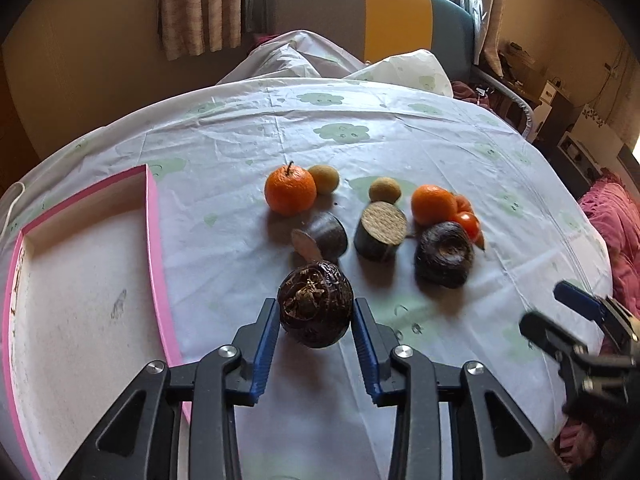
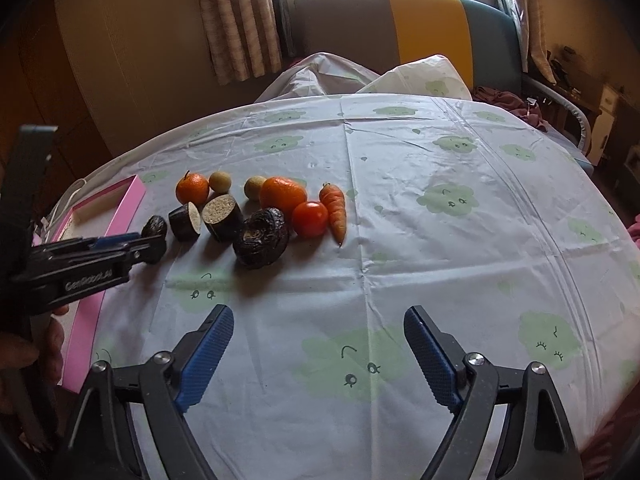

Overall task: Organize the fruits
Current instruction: 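Close the left gripper on the dark round fruit, then grasp the carrot with the right gripper while the left gripper lifts the dark fruit, then carry the dark fruit into the pink tray and open the left gripper, then carry the carrot into the pink tray and open the right gripper, then grasp the dark cut cylinder slice with the left gripper, then lift the slice with the left gripper while the right gripper grasps the red tomato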

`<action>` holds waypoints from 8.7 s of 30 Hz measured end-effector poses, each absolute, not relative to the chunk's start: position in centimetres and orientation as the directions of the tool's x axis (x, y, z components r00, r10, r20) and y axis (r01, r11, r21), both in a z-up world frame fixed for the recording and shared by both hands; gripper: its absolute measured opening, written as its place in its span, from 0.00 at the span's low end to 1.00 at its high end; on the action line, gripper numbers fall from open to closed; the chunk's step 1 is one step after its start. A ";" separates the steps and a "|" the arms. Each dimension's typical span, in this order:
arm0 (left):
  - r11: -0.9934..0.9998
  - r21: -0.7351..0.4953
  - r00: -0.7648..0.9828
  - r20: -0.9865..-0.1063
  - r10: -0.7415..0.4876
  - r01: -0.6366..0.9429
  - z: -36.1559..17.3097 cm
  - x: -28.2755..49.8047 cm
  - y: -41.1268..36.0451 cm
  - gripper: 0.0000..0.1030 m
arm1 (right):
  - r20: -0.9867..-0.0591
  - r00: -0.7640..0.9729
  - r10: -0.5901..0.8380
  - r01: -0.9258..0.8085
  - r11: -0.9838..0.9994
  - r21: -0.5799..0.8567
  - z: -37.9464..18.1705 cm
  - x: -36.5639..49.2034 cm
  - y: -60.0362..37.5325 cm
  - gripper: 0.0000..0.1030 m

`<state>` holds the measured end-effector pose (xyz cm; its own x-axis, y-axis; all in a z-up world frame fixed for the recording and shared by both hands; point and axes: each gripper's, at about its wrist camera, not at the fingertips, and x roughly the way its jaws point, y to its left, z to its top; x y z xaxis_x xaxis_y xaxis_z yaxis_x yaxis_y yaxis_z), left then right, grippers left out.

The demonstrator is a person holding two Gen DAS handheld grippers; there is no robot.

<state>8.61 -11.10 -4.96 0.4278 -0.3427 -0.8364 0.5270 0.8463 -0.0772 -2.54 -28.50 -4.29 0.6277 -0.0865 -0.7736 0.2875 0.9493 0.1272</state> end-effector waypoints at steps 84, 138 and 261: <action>0.988 -0.144 0.649 -0.746 -0.148 0.061 -1.8 4.7 3.9 0.45 | -0.795 0.607 0.007 0.241 0.952 0.192 -3.6 0.9 -30.4 0.19; 0.957 -0.151 0.629 -0.727 -0.276 0.246 -1.3 2.5 0.1 0.59 | -0.781 0.615 0.110 0.154 0.954 0.255 -3.8 0.2 -22.6 0.45; 0.878 -0.258 0.475 -0.761 -0.441 0.402 -3.0 9.1 -8.7 0.29 | -0.776 0.617 0.128 0.356 0.835 0.420 -7.2 5.4 -33.2 0.25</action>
